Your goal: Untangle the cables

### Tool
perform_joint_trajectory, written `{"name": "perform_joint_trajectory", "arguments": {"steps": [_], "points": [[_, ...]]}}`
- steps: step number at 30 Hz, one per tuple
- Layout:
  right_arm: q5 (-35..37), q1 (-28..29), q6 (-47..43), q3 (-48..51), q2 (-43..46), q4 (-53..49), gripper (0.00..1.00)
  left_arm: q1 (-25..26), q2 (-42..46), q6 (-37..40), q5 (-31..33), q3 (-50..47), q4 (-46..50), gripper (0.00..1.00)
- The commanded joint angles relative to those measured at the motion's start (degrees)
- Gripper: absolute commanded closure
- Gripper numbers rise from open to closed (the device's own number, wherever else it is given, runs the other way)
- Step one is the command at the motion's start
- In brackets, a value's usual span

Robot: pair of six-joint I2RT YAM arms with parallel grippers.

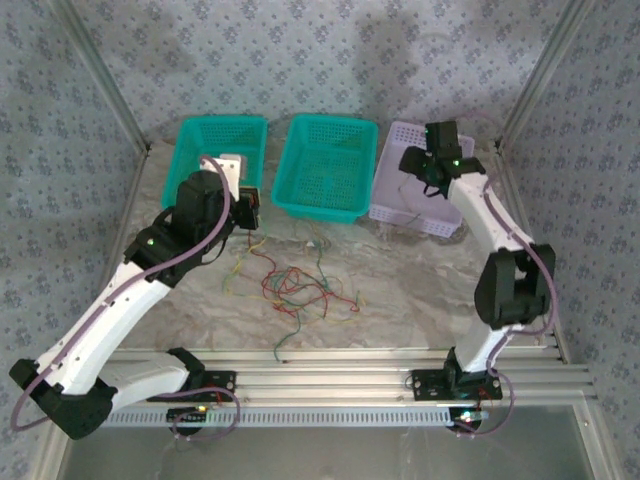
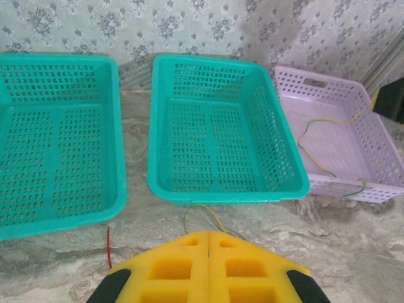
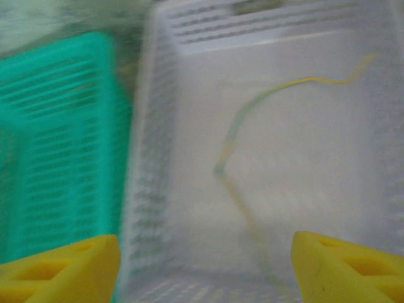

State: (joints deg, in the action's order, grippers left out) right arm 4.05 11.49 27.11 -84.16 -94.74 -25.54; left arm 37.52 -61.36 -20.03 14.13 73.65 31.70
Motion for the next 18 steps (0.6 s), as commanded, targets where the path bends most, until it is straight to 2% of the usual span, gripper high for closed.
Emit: {"name": "perform_joint_trajectory", "arguments": {"steps": [1, 9, 15, 18], "points": [[-14.0, 5.5, -3.0, 5.2, 5.4, 8.2, 0.26, 0.4, 3.4, -0.6, -0.2, -0.1, -4.9, 1.0], [-33.8, 18.8, -8.4, 19.0, 11.7, 17.4, 0.27, 0.3, 5.8, -1.4, 4.2, -2.0, -5.4, 1.0], [-40.1, 27.1, -12.2, 24.7, 11.6, 18.6, 0.29, -0.3, 5.8, -1.9, 4.6, -2.6, -5.1, 1.0], [-42.9, 30.3, -12.2, 27.3, 10.6, 22.3, 0.3, -0.6, 6.1, -1.9, 4.7, -3.0, -5.3, 1.0]]}}
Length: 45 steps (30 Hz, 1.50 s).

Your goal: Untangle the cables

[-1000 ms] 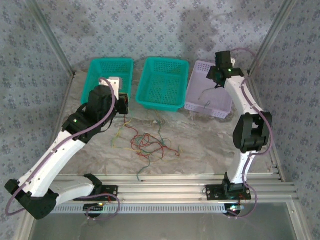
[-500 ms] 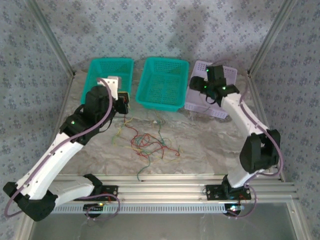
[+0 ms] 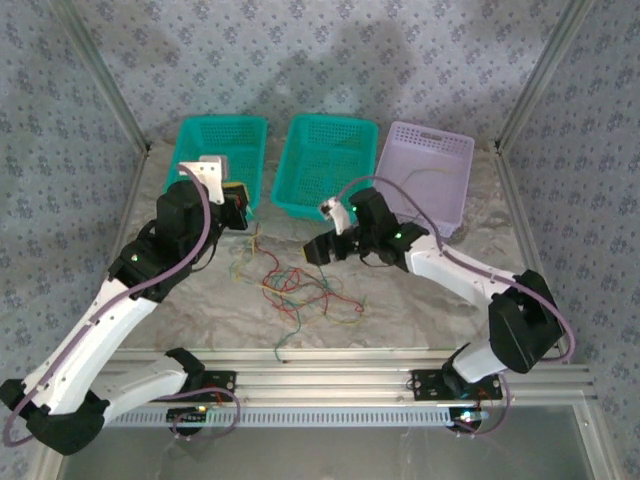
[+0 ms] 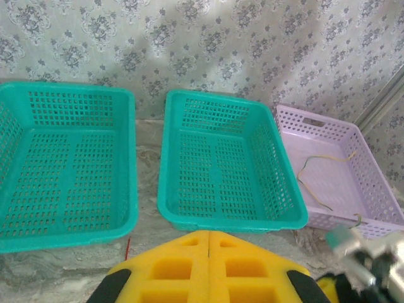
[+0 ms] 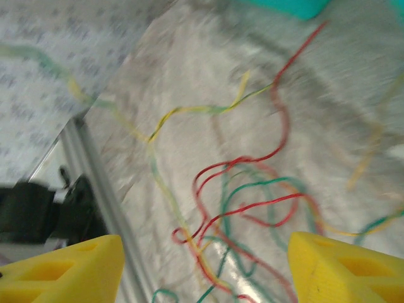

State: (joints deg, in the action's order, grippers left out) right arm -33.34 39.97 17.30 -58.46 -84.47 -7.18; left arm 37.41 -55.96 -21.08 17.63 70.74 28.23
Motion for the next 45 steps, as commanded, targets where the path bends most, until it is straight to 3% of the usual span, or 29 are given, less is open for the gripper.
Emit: {"name": "perform_joint_trajectory", "arguments": {"steps": [1, 14, 24, 30, 37, 43, 45], "points": [[-5.4, 3.2, -3.3, 1.7, -0.5, 3.9, 0.3, -0.6, 0.7, -0.9, 1.2, 0.0, -1.7, 1.0], [11.9, 14.8, -8.9, -8.1, -17.0, 2.0, 0.35, -1.1, 1.7, -1.9, 0.9, -0.6, -1.4, 1.0], [12.3, 16.4, -8.6, -14.4, -23.9, 2.6, 0.37, -1.1, 1.9, -2.2, 0.8, -0.8, -1.7, 1.0], [8.8, 16.6, -8.0, -15.8, -26.6, 2.6, 0.42, -1.2, 1.7, -2.1, 1.0, -0.9, -2.0, 1.0], [6.9, 17.2, -7.2, -16.1, -27.6, 2.9, 0.61, -1.2, 1.6, -2.2, 1.2, -0.7, -2.2, 1.0], [8.6, 16.2, -7.8, -15.4, -25.5, 1.4, 0.99, -1.3, 1.8, -2.0, 1.7, -0.8, -1.3, 1.0], [10.1, 15.2, -8.4, -14.5, -23.5, 0.6, 1.0, -1.3, 2.2, -1.8, 2.2, -1.1, -0.9, 1.0]]}}
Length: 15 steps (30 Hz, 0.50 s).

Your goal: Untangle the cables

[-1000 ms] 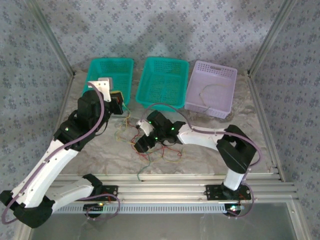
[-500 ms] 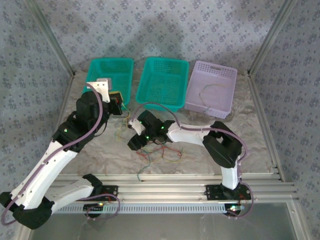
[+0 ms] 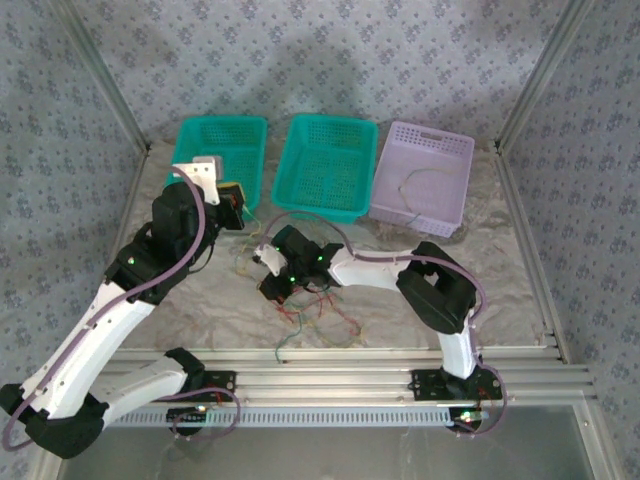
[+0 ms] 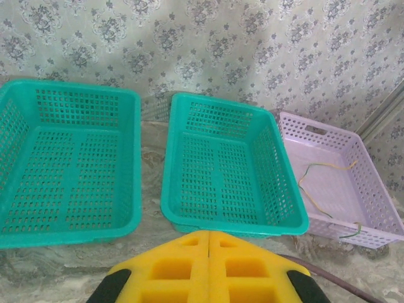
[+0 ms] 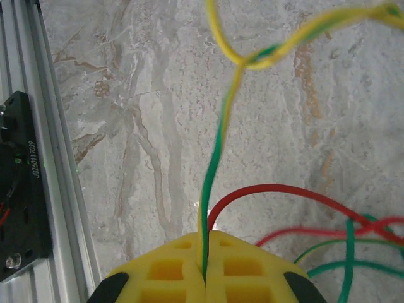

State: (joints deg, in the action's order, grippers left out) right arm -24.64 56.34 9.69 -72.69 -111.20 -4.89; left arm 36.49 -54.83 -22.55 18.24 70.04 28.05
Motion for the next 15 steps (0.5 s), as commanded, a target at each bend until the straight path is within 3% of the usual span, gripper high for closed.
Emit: {"name": "perform_joint_trajectory", "arguments": {"steps": [1, 15], "points": [[2.0, -1.8, -1.1, 0.1, 4.2, -2.2, 1.0, -0.5, 1.1, -0.1, 1.8, -0.5, -0.5, 1.0], [0.3, -19.2, -0.2, 10.2, 23.1, -3.3, 1.0, -0.7, -0.7, 2.2, 10.0, 1.8, 7.8, 1.0]]}}
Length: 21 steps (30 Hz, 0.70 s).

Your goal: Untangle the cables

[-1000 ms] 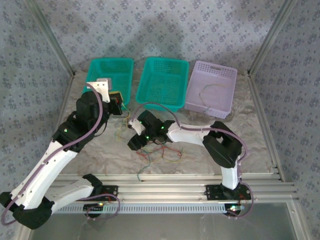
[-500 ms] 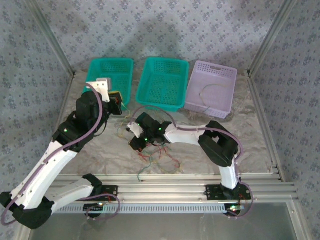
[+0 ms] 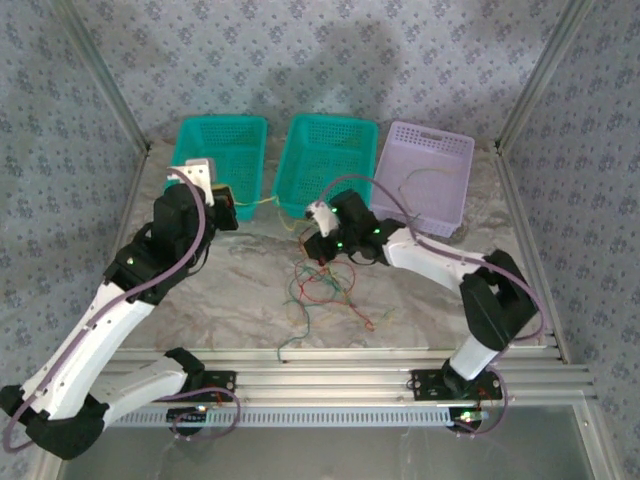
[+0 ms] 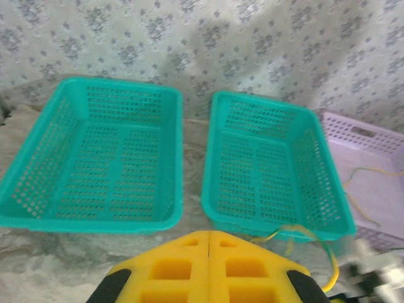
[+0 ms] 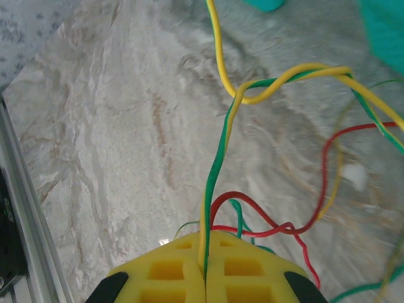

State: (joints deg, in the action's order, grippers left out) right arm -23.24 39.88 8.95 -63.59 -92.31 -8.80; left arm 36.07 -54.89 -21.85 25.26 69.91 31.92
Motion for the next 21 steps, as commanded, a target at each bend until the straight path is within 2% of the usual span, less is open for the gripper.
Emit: {"name": "perform_joint_trajectory", "arguments": {"steps": [1, 5, 11, 18, 21], "points": [[-1.9, -3.8, 1.6, 1.5, 5.3, 1.6, 1.0, -0.3, -1.0, 1.5, 3.5, 2.2, 4.5, 1.0], [-4.9, -8.4, 5.8, 2.4, 9.1, 5.2, 1.0, -0.3, -2.4, 1.6, 5.7, 4.0, 8.4, 1.0], [-3.6, -11.7, 9.2, 4.1, 13.7, 8.2, 1.0, -0.5, -2.3, 3.2, 7.5, 4.9, 10.9, 1.0], [2.6, -16.6, 15.3, 7.3, 20.0, 12.7, 1.0, -1.1, -3.1, 5.6, 10.5, 7.6, 13.3, 1.0], [1.4, -17.9, 17.3, 8.6, 21.5, 13.9, 1.0, -1.4, -2.5, 6.3, 10.9, 7.9, 13.9, 1.0]]}}
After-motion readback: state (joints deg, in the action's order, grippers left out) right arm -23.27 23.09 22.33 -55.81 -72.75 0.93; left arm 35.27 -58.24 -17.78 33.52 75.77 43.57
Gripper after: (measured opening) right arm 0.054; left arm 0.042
